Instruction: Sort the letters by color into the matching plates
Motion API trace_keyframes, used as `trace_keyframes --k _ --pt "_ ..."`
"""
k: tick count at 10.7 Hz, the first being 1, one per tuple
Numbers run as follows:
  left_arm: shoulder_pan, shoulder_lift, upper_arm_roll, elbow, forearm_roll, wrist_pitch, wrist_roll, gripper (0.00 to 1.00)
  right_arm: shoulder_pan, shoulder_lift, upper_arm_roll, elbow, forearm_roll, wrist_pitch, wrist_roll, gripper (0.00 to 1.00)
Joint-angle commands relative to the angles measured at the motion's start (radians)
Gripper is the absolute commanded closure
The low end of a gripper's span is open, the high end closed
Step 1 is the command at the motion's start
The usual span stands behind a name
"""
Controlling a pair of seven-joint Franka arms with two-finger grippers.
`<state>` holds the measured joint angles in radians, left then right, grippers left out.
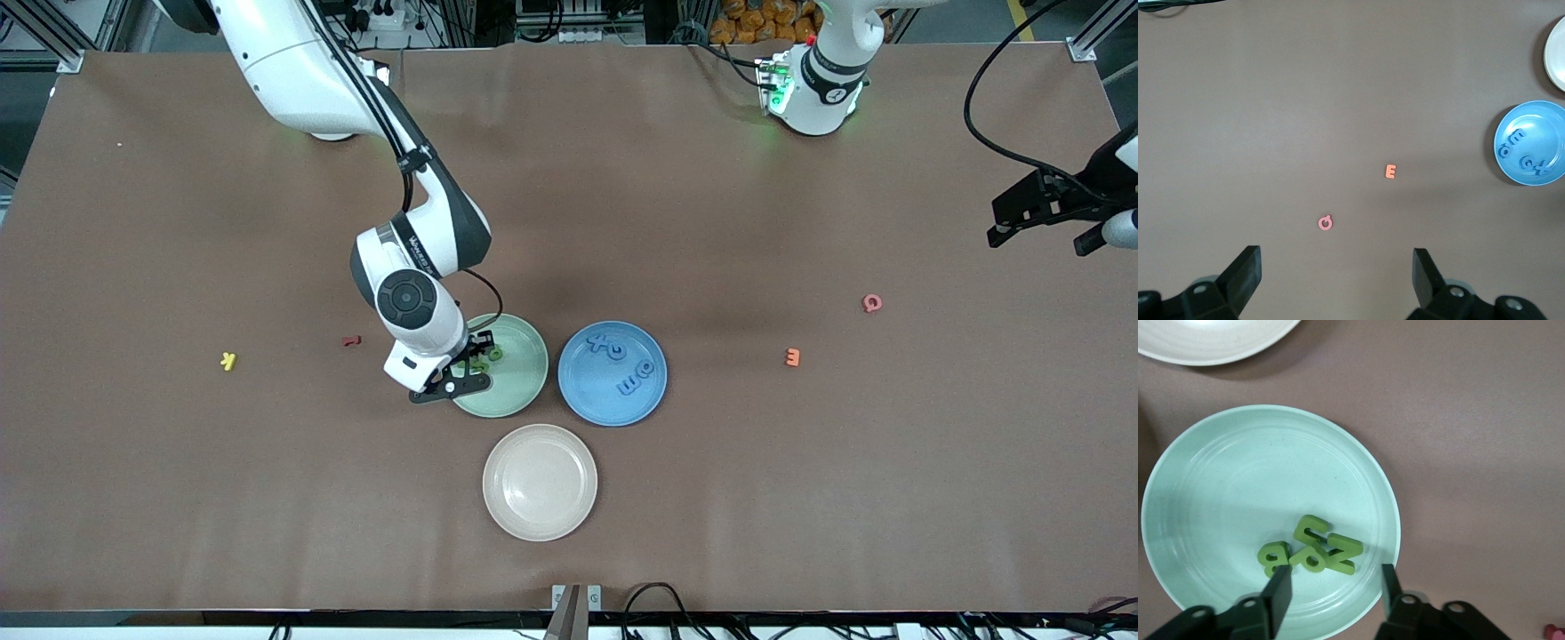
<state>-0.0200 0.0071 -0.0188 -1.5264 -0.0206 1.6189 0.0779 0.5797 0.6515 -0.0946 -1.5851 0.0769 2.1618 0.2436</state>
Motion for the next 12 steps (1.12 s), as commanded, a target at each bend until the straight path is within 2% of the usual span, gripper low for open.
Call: trace_keyframes --k 1,2,5,6,8,9,12 --pt "0.002 -0.001 0.002 0.002 -0.022 0.004 0.008 0.00 -0.023 0.004 -0.002 0.065 0.000 -0.077 -0.013 0.00" --pt "0.000 -0.001 0.002 0.002 -0.022 0.004 0.006 0.00 -0.049 -0.004 -0.008 0.079 -0.002 -0.101 -0.068 0.00" --pt "-0.002 -0.013 0.000 -0.024 -0.024 0.001 0.003 0.00 -0.134 -0.013 -0.083 0.155 0.000 -0.196 -0.255 0.00" --pt "-0.003 -0.025 0.000 -0.035 -0.024 0.002 0.002 0.00 -0.177 -0.013 -0.086 0.183 -0.006 -0.215 -0.289 0.00" --pt "-0.002 -0.026 -0.016 -0.035 -0.022 0.002 0.002 0.00 -0.274 -0.015 -0.089 0.204 -0.017 -0.220 -0.378 0.00" --pt "-0.002 -0.024 -0.017 -0.035 -0.021 0.002 0.002 0.00 -0.300 -0.022 -0.114 0.212 -0.016 -0.220 -0.421 0.00" --pt "-0.005 -0.021 -0.017 -0.032 -0.016 0.002 0.002 0.00 -0.388 -0.058 -0.138 0.212 -0.019 -0.221 -0.451 0.00"
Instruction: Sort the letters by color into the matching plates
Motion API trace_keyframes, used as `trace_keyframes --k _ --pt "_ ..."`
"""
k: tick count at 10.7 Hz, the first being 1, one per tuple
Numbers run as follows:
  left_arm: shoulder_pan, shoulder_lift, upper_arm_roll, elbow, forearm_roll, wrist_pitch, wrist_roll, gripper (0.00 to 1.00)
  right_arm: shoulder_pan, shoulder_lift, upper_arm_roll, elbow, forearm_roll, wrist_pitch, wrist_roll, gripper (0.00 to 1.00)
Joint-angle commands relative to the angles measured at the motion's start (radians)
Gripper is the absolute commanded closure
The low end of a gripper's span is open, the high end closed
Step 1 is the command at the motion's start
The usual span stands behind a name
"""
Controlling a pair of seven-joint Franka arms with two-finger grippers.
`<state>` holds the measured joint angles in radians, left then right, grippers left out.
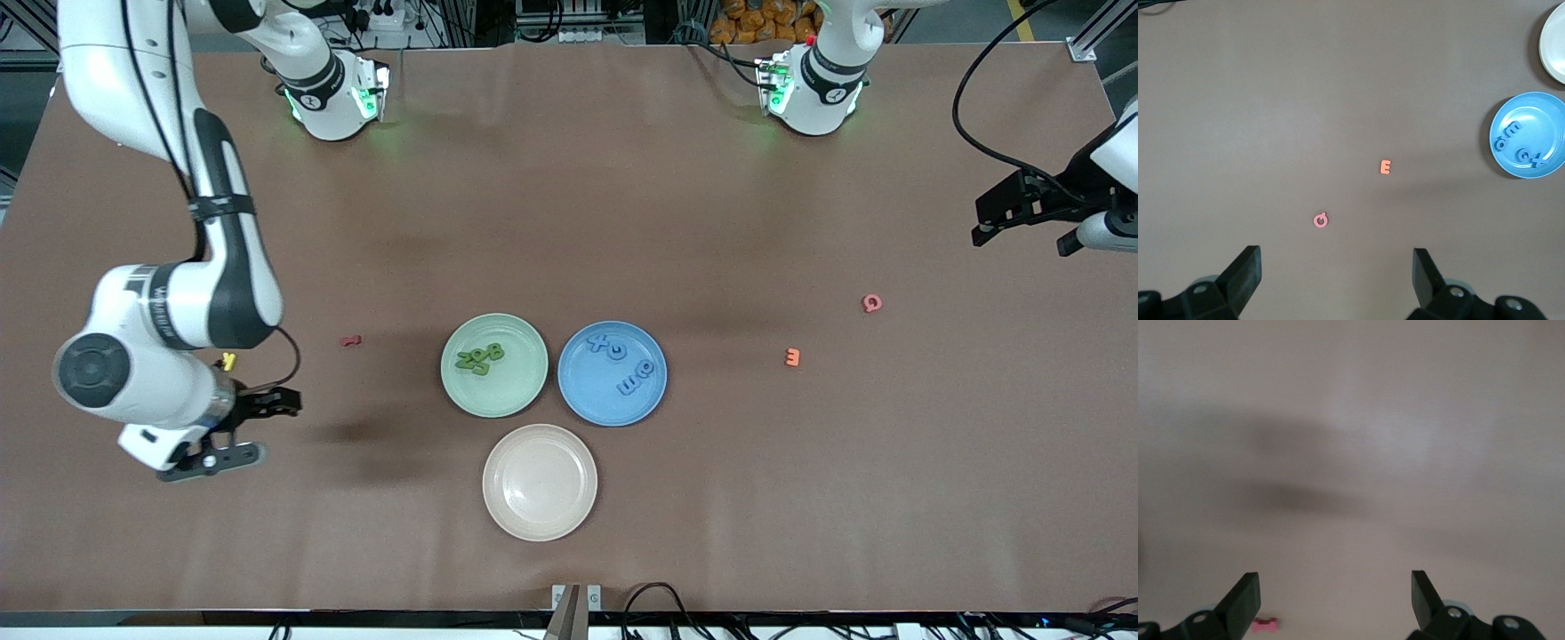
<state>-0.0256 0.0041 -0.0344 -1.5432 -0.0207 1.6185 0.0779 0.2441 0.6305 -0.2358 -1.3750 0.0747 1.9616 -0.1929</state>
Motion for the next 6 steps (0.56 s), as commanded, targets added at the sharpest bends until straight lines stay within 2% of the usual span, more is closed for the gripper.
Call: trace_keyframes --k 1,3,6 --pt "-0.001 -0.016 -0.001 -0.014 -0.015 0.004 0.002 0.00 -0.068 -0.051 -0.017 0.002 -0.015 -0.021 -0.014 0.00" --pt "-0.002 -0.015 -0.002 -0.014 -0.013 0.008 -0.006 0.00 -0.080 -0.090 -0.060 0.001 -0.015 -0.033 -0.014 0.00" --pt "-0.002 -0.015 -0.002 -0.012 -0.013 0.008 -0.006 0.00 -0.112 -0.202 -0.077 0.001 -0.015 -0.116 -0.008 0.00"
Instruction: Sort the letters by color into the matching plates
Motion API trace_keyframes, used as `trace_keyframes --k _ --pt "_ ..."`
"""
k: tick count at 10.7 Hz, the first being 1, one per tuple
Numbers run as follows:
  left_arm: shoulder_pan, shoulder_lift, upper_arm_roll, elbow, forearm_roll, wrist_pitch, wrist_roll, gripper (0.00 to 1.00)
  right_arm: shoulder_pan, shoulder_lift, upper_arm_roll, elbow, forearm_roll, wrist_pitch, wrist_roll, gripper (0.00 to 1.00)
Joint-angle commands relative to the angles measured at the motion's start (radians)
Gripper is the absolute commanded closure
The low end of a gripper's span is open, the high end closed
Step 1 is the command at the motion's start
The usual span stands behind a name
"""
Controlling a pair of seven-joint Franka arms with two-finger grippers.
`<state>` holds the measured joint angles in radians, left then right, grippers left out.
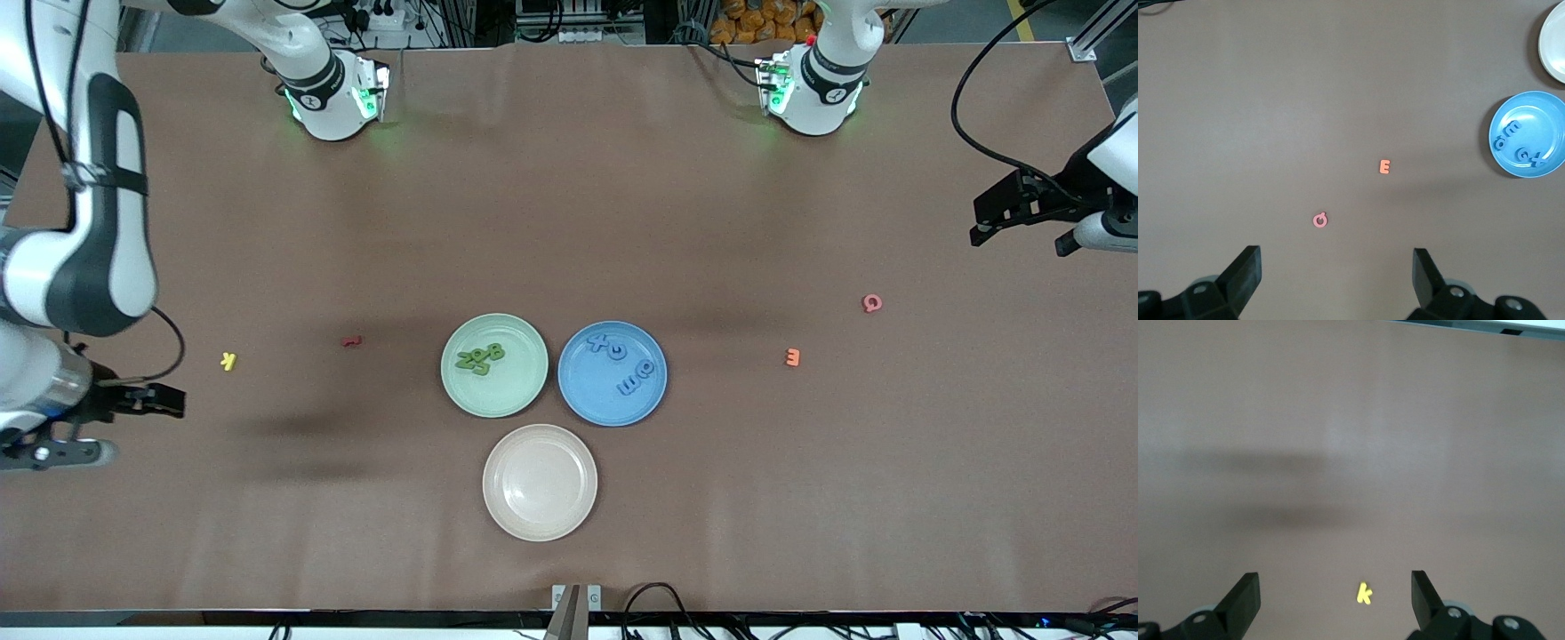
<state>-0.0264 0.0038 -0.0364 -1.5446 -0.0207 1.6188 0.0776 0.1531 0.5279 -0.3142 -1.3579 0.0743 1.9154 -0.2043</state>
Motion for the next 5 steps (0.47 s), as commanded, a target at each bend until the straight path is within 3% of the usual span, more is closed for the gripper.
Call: trace_keyframes --k 1,5 --pt "-0.001 -0.013 0.000 -0.008 -0.013 0.007 -0.006 0.00 -0.027 -0.136 -0.002 -0.017 -0.014 -0.100 0.005 0.00" --pt "0.003 -0.012 0.000 -0.008 -0.022 0.012 -0.004 0.00 -0.035 -0.299 -0.016 -0.015 -0.011 -0.287 0.009 0.00"
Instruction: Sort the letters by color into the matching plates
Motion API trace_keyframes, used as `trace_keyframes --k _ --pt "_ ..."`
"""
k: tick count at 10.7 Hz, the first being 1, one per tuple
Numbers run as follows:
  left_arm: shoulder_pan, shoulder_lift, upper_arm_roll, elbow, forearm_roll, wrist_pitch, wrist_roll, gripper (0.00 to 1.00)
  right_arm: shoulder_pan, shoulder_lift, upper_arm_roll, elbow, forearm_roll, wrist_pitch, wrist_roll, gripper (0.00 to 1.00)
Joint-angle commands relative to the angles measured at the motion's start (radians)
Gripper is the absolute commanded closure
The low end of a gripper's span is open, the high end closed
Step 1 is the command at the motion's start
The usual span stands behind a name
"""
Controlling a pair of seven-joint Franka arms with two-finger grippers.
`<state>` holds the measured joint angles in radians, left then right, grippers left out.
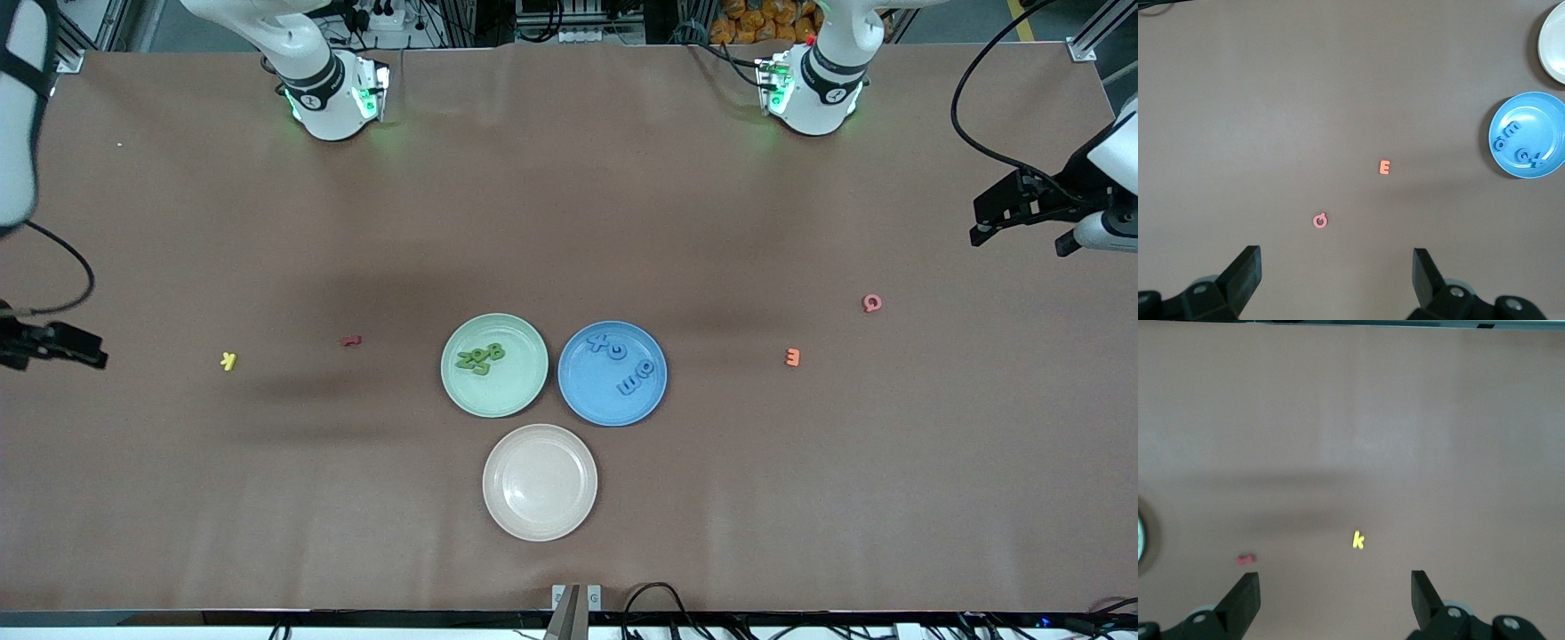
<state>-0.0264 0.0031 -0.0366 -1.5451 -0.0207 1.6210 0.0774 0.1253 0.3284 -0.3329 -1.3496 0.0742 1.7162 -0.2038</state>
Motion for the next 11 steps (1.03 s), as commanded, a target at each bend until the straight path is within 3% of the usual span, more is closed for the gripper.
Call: trace_keyframes --k 1,5,11 --pt "0.005 -0.012 0.000 -0.007 -0.024 0.010 -0.004 0.00 -0.006 -0.133 0.002 -0.023 -0.011 -0.133 0.011 0.00" --pt "0.003 -0.011 0.001 -0.007 -0.022 0.011 -0.004 0.00 0.052 -0.232 0.008 -0.043 -0.010 -0.214 0.202 0.00" --pt "0.005 -0.009 0.001 -0.006 -0.024 0.011 -0.004 0.00 0.086 -0.263 0.012 -0.109 -0.013 -0.196 0.291 0.00"
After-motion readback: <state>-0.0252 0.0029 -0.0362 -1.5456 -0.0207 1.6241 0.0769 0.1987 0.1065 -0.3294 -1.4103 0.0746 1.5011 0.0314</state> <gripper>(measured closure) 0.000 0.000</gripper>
